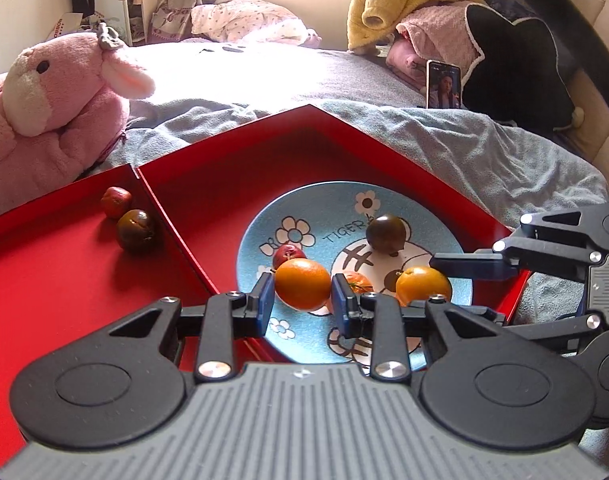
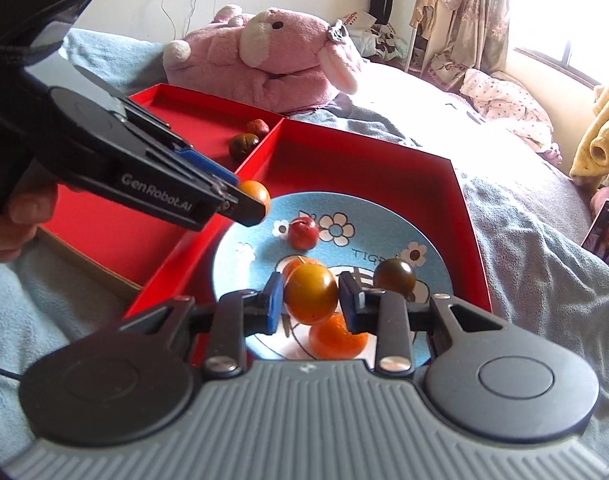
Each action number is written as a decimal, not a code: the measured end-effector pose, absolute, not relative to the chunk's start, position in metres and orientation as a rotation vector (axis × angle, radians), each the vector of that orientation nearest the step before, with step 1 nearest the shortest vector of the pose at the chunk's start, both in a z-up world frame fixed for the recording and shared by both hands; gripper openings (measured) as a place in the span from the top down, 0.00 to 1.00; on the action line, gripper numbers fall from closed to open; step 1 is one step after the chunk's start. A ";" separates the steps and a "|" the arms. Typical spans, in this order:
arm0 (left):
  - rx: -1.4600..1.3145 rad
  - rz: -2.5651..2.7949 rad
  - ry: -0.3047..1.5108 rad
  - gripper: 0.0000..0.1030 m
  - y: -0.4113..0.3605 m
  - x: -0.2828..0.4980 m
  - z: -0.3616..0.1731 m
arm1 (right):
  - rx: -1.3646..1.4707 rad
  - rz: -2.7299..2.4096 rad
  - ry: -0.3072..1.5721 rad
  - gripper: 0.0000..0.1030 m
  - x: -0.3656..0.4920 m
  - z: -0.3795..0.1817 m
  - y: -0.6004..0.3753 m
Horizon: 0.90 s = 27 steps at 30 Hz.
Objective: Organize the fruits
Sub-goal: 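Lower the kumquat and tangerine onto the blue plate and open both tools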
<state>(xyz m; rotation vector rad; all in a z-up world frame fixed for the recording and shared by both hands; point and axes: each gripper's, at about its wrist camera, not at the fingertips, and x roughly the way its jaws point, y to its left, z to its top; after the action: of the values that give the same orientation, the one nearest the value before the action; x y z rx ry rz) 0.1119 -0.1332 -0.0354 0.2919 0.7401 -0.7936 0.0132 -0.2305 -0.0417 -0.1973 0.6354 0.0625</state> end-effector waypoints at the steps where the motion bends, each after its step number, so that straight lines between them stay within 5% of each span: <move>1: 0.312 -0.796 0.746 0.65 -0.140 0.112 -0.040 | -0.198 0.055 0.639 0.68 0.014 -0.042 -0.233; 12: 0.393 -0.772 0.786 0.64 -0.155 0.115 -0.068 | -0.199 -0.005 0.647 0.68 0.027 -0.050 -0.252; 16: 0.380 -0.781 0.774 0.51 -0.152 0.112 -0.065 | -0.197 -0.019 0.646 0.68 0.036 -0.050 -0.255; 27: 0.310 -0.781 0.741 0.46 -0.136 0.106 -0.047 | -0.159 -0.042 0.665 0.67 0.051 -0.050 -0.255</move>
<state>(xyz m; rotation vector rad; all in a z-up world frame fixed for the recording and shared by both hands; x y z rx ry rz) 0.1064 -0.1362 -0.0469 0.3098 0.7411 -0.7806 0.0510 -0.2548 -0.0503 -0.1592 0.6650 -0.0421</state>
